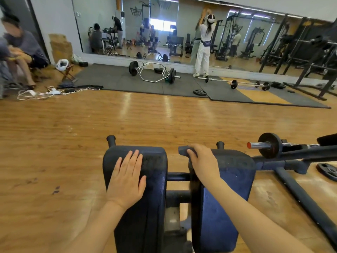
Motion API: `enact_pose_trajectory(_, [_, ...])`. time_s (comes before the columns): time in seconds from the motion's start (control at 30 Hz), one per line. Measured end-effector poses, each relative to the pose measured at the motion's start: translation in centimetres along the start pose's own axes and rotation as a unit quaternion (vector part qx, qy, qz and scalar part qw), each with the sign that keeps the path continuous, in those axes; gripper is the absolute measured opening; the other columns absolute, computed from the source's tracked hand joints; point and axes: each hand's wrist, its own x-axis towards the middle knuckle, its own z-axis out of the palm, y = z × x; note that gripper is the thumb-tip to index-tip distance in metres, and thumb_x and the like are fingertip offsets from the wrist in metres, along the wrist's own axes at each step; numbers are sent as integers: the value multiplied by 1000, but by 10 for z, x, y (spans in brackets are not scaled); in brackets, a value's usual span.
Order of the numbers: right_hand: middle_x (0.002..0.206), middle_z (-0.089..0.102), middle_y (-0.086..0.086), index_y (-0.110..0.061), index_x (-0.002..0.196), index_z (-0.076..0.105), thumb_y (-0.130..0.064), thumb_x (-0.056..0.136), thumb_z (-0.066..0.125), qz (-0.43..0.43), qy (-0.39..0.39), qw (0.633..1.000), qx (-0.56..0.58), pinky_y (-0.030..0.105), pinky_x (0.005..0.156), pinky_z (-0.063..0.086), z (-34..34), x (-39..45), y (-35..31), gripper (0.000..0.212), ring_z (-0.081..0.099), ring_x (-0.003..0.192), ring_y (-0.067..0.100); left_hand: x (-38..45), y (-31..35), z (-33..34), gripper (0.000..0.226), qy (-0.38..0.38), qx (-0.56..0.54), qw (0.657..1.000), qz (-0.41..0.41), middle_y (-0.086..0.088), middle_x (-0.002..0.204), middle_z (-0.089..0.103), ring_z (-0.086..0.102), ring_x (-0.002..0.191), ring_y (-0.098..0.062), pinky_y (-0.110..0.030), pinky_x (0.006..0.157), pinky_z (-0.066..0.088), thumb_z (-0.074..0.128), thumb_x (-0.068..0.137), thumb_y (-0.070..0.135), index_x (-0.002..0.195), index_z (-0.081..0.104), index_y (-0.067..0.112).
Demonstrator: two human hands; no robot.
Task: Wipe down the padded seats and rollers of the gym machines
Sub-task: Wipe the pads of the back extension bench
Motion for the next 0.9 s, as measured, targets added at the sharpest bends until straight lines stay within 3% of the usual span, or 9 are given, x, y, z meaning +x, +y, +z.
enact_pose_trajectory(0.1, [110, 63, 3, -11, 115, 59, -20, 98, 43, 20, -40, 993, 107, 24, 80, 38, 14, 26, -40, 25, 55, 104, 18, 0, -2, 3, 62, 23, 1, 1000, 9, -19, 140, 46, 32, 133, -29, -40, 114, 8, 36, 84, 35, 136, 36, 2])
enact_pose_trajectory(0.2, [136, 50, 1, -17, 135, 46, -19, 100, 37, 12, -216, 964, 153, 21, 97, 29, 35, 42, -69, 36, 42, 127, 17, -1, -2, 6, 62, 44, 3, 999, 12, -19, 141, 46, 32, 133, -29, -39, 114, 9, 36, 84, 35, 137, 34, 3])
enact_pose_trajectory(0.27, [137, 50, 1, -18, 134, 48, -24, 100, 37, 12, -275, 952, 138, 25, 99, 32, 46, 42, -73, 37, 43, 126, 17, -2, -2, 6, 62, 47, -5, 999, 8, -19, 141, 45, 32, 133, -28, -39, 114, 10, 36, 84, 35, 137, 33, 3])
enact_pose_trajectory(0.37, [124, 59, 0, -18, 127, 56, -31, 97, 45, 12, -246, 959, 141, 25, 91, 40, 47, 31, -70, 34, 52, 115, 16, -3, -2, 8, 63, 53, -13, 999, 8, -19, 142, 43, 32, 134, -29, -40, 114, 11, 36, 84, 35, 138, 33, 2])
enact_pose_trajectory(0.53, [140, 46, -2, -18, 136, 46, -24, 96, 47, -88, -199, 971, 97, 22, 107, 25, 50, 12, -61, 40, 37, 130, 10, -3, -4, 9, 63, 69, -26, 997, 12, -18, 140, 46, 34, 133, -28, -40, 113, 14, 40, 82, 35, 136, 38, 2])
enact_pose_trajectory(0.6, [134, 52, 0, -16, 132, 50, -23, 97, 45, -96, -216, 967, 93, 24, 104, 30, 52, 21, -64, 36, 43, 125, 12, -3, -4, 9, 63, 70, -32, 997, 11, -17, 140, 47, 34, 133, -27, -40, 113, 14, 40, 81, 35, 136, 37, 3])
enact_pose_trajectory(0.7, [114, 63, 4, -14, 118, 59, -28, 99, 40, -49, -288, 953, 74, 31, 86, 42, 53, 47, -72, 30, 55, 106, 19, -3, -4, 11, 63, 71, -32, 997, 15, -17, 139, 48, 35, 133, -27, -41, 112, 15, 41, 81, 35, 136, 38, 3])
enact_pose_trajectory(0.8, [107, 63, 7, -11, 113, 59, -30, 100, 38, -16, -338, 939, 57, 29, 74, 39, 52, 61, -78, 32, 55, 95, 20, -4, -4, 11, 63, 67, -30, 997, 15, -17, 139, 48, 35, 133, -27, -41, 112, 15, 42, 81, 35, 136, 38, 4])
enact_pose_trajectory(0.9, [115, 62, 6, -12, 119, 58, -28, 99, 39, -27, -318, 946, 58, 31, 84, 43, 48, 49, -78, 32, 55, 105, 22, -5, -3, 11, 63, 64, -29, 997, 12, -17, 140, 47, 34, 133, -27, -40, 113, 14, 41, 82, 36, 136, 36, 4])
